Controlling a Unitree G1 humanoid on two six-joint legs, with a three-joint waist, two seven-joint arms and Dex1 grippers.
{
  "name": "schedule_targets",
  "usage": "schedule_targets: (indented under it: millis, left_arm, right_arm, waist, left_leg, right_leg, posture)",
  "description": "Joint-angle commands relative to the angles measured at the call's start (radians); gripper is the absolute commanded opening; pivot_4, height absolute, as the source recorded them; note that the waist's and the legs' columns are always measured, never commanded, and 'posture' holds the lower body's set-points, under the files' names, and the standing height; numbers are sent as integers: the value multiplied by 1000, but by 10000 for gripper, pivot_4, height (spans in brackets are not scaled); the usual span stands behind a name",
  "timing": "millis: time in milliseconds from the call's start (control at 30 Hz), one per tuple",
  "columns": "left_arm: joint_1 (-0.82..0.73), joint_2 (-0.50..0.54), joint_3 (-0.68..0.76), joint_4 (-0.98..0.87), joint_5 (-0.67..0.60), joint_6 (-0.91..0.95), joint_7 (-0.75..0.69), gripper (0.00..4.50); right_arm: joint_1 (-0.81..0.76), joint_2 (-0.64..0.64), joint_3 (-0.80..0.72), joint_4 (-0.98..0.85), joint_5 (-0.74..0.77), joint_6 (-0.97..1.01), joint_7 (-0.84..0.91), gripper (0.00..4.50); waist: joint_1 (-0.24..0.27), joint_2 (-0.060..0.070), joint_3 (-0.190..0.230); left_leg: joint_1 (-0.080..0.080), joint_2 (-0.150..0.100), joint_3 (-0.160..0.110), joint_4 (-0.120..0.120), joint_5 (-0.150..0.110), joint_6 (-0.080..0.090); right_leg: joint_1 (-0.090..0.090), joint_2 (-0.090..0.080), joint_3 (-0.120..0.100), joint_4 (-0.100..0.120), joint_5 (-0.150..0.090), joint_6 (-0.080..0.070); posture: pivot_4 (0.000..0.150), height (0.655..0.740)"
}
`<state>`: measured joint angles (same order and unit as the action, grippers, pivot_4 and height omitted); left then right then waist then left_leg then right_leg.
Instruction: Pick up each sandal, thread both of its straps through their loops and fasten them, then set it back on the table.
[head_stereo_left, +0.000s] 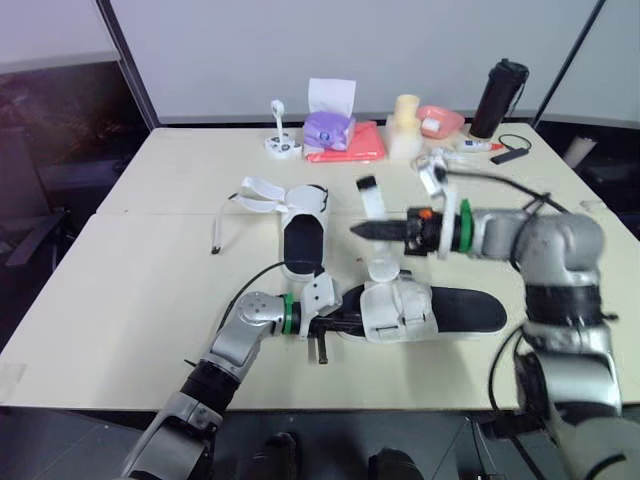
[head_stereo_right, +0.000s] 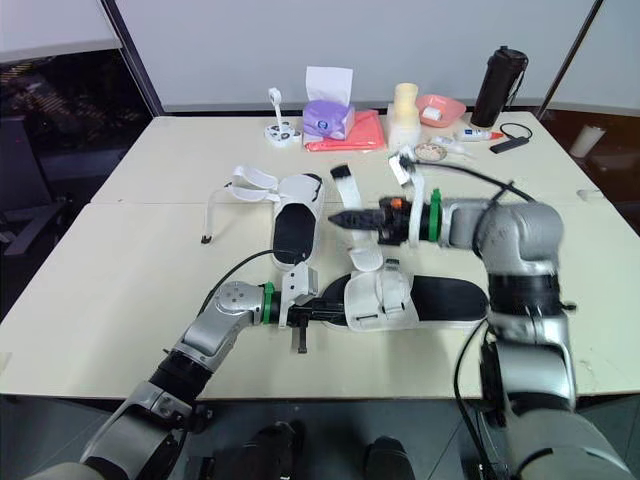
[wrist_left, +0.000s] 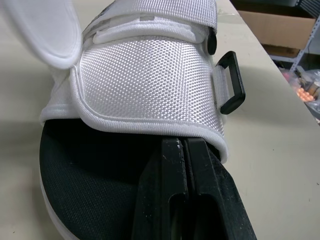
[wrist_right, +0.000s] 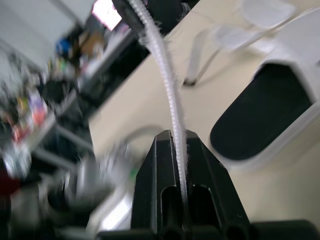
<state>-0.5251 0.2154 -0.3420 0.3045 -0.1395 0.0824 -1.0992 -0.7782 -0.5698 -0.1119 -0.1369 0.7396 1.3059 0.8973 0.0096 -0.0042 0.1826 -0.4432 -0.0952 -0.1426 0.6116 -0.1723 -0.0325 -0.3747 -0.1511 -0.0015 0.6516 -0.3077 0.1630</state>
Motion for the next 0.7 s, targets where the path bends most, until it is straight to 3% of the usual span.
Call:
schedule_targets:
  millis: [33, 233, 433, 533, 633, 700]
  left_arm:
    - [11, 1, -24, 25, 22, 13, 1, 0]
    - [-1, 4, -22, 42, 22, 10, -10, 0]
    - [-11, 6, -22, 56, 23, 6, -17, 0]
    - [-12, 3, -24, 57, 22, 7, -16, 0]
    - [-11, 1, -26, 51, 19, 11, -18, 0]
    - [-11, 1, -27, 51, 18, 11, -20, 0]
  right_arm:
    - [144, -72, 46, -293, 38, -88, 38, 435]
    - [354, -222, 164, -477, -51, -265, 71, 435]
    - [408, -261, 245, -443, -199, -470, 65, 435]
    - [410, -308, 277, -448, -282, -565, 86, 6246]
    - [443, -377, 281, -473, -316, -624, 132, 19325]
    - [469, -417, 268, -487, -319, -645, 156, 19325]
  waist:
    - [0, 0, 0]
    - [0, 0, 0]
    - [-5, -1, 0]
    - [-4, -1, 0]
    - [-3, -1, 0]
    - [-1, -1, 0]
  left_leg:
    - [0, 0, 0, 0, 0, 0]
    - [0, 1, 1, 1, 0, 0]
    - [1, 2, 1, 0, 0, 0]
    - [1, 2, 1, 0, 0, 0]
    - [1, 2, 1, 0, 0, 0]
    - [1, 2, 1, 0, 0, 0]
  right_leg:
    - [0, 0, 0, 0, 0, 0]
    - [1, 0, 0, 0, 0, 0]
    - [1, 1, 0, 0, 0, 0]
    - [1, 1, 0, 0, 0, 0]
    - [1, 1, 0, -1, 0, 0]
    - [1, 1, 0, -1, 0, 0]
  posture:
    - [1500, 7400]
    - [1500, 7400]
    - [1500, 7400]
    - [1500, 7400]
    - [1500, 7400]
    - [1500, 7400]
